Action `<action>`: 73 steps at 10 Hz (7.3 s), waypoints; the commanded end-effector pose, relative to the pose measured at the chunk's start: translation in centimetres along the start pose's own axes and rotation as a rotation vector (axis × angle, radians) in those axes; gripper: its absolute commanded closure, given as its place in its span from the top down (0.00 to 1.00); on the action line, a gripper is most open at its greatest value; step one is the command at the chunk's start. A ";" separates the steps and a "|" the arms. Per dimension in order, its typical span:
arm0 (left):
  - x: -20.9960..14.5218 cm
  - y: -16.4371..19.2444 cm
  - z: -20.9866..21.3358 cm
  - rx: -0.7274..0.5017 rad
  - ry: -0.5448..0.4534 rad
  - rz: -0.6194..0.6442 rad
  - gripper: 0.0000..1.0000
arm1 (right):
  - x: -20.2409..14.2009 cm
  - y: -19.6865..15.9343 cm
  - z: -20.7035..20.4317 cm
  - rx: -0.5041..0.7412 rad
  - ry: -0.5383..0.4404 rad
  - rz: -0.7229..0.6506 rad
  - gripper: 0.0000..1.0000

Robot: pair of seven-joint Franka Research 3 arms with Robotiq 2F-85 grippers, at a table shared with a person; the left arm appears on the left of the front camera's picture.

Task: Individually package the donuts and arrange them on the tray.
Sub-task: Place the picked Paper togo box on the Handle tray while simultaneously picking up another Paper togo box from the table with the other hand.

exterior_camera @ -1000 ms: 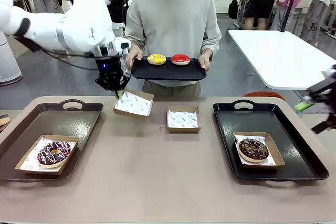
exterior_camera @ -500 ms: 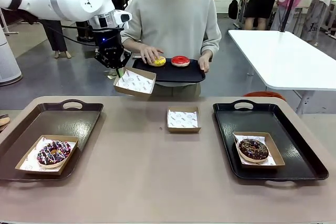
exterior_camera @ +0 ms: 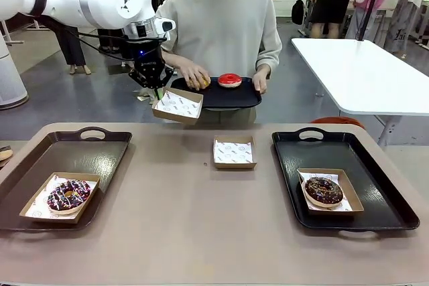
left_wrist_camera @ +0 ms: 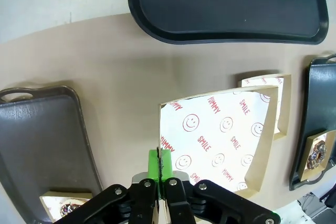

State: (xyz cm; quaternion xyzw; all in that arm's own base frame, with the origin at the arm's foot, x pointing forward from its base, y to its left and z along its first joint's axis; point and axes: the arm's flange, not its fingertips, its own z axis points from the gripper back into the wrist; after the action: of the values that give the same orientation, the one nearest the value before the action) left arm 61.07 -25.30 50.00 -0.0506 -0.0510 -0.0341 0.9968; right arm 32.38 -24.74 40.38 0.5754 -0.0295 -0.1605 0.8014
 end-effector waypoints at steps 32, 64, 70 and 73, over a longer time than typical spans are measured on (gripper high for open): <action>-3.3 8.5 5.9 -0.002 -0.084 -0.056 0.01 | 4.4 10.3 -8.7 -0.230 0.053 0.016 1.00; -12.2 29.6 -0.3 -0.010 -0.016 0.038 0.01 | 10.5 17.2 -50.3 -1.012 0.136 0.375 1.00; -11.6 31.8 -3.2 -0.027 -0.022 0.013 0.01 | 12.0 14.5 -55.0 -1.132 -0.006 0.342 1.00; -11.3 32.1 -4.3 -0.025 -0.019 0.017 0.01 | 11.5 13.3 -55.5 -1.145 -0.004 0.356 1.00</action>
State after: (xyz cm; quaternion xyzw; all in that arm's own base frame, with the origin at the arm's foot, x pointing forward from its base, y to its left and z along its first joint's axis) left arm 52.56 6.22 41.67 -0.0504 -0.0478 -0.0210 0.9974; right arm 59.24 26.26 32.88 0.0566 -0.0237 -0.0056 0.9981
